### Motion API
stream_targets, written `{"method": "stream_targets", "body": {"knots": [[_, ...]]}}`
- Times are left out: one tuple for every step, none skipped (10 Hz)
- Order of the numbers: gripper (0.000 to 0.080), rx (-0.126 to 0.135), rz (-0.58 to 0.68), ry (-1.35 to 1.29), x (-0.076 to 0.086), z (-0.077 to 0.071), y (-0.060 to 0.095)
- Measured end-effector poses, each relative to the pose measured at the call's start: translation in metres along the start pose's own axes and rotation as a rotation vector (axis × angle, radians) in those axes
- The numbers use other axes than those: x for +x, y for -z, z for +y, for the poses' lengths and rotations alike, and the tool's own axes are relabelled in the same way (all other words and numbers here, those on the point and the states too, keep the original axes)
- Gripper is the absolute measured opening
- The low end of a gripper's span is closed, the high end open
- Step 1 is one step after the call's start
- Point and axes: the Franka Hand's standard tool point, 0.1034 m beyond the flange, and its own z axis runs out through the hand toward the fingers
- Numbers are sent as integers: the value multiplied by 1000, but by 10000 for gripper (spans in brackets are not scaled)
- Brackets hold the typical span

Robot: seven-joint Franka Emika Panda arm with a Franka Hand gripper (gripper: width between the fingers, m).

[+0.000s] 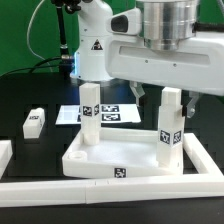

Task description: Assemble desk

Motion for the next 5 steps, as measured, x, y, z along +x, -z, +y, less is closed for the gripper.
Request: {"method": "stream_targets", "body": {"knots": [[649, -2, 1, 86, 1, 0, -1], [649, -2, 1, 154, 1, 1, -1], [649, -2, 1, 195, 1, 1, -1], [649, 29, -10, 299, -1, -4, 1], [649, 51, -16, 380, -2, -7, 4]]}}
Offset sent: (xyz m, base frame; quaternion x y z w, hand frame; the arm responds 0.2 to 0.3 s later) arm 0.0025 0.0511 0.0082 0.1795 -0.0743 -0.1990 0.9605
